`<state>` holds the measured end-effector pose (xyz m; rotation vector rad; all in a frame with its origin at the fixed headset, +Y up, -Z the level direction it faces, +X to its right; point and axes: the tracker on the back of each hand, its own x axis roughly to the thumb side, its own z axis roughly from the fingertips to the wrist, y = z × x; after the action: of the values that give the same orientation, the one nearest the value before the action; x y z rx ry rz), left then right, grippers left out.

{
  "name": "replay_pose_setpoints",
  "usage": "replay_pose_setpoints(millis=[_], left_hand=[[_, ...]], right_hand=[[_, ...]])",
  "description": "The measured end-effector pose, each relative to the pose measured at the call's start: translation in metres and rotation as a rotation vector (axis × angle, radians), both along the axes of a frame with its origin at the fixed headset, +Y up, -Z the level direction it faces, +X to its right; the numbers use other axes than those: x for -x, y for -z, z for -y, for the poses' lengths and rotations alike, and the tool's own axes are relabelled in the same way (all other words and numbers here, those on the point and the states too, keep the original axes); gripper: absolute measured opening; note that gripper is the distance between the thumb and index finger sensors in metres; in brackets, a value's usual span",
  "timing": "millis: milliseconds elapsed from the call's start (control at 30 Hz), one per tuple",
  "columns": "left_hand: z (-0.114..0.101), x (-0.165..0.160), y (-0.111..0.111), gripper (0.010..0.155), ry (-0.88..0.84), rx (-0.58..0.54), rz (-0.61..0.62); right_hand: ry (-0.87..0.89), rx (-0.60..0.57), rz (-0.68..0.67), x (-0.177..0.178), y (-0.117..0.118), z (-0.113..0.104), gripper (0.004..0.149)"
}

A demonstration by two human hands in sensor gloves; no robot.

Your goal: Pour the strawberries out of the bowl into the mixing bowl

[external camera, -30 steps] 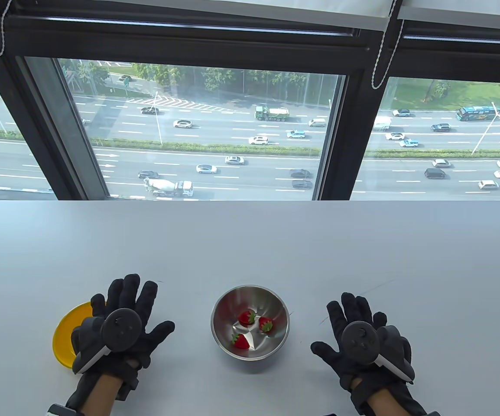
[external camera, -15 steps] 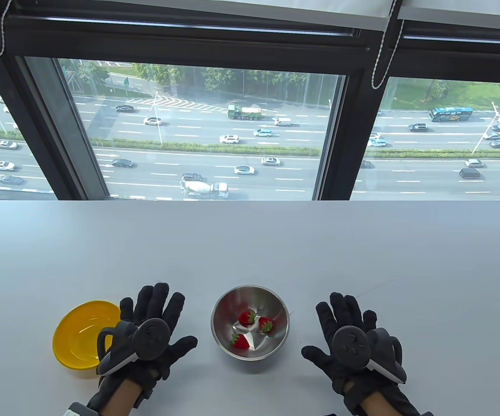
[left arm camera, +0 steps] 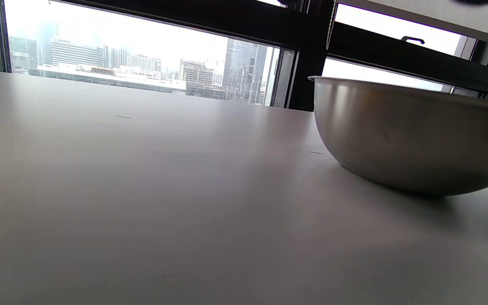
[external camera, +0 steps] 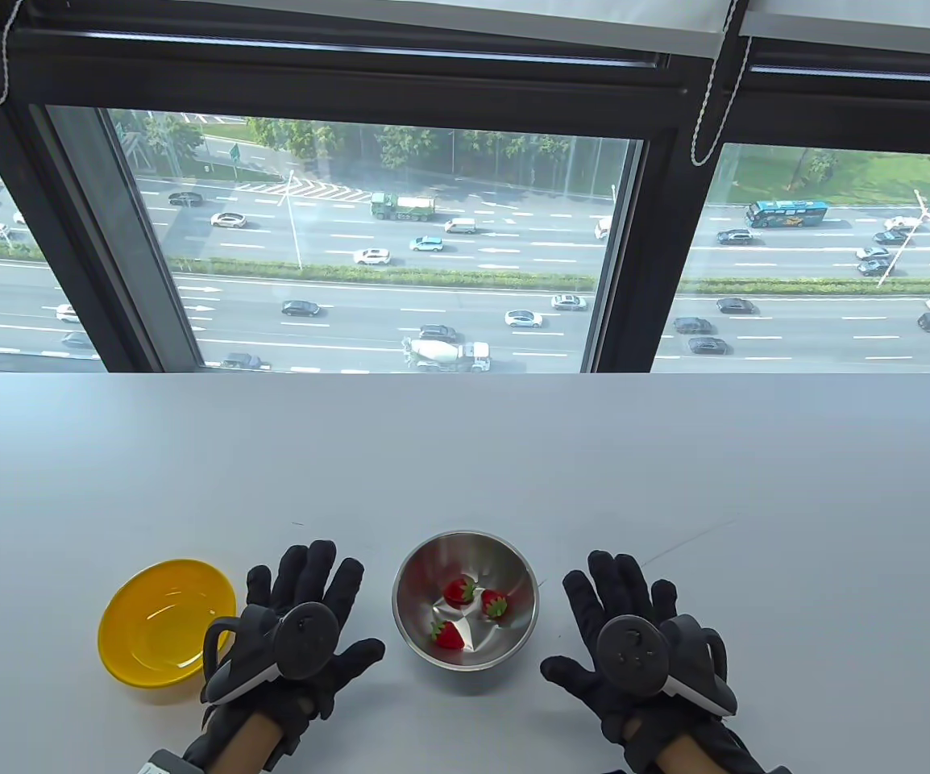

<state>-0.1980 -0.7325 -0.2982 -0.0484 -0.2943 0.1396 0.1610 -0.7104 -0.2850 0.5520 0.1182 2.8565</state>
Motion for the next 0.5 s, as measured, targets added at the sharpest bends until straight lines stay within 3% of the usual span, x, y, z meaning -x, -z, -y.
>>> replay_pose_setpoints(millis=[500], left_hand=[[0.011, -0.022, -0.006, 0.095, 0.053, -0.002, 0.076]], right_hand=[[-0.055, -0.002, -0.056, 0.024, -0.001, 0.007, 0.093]])
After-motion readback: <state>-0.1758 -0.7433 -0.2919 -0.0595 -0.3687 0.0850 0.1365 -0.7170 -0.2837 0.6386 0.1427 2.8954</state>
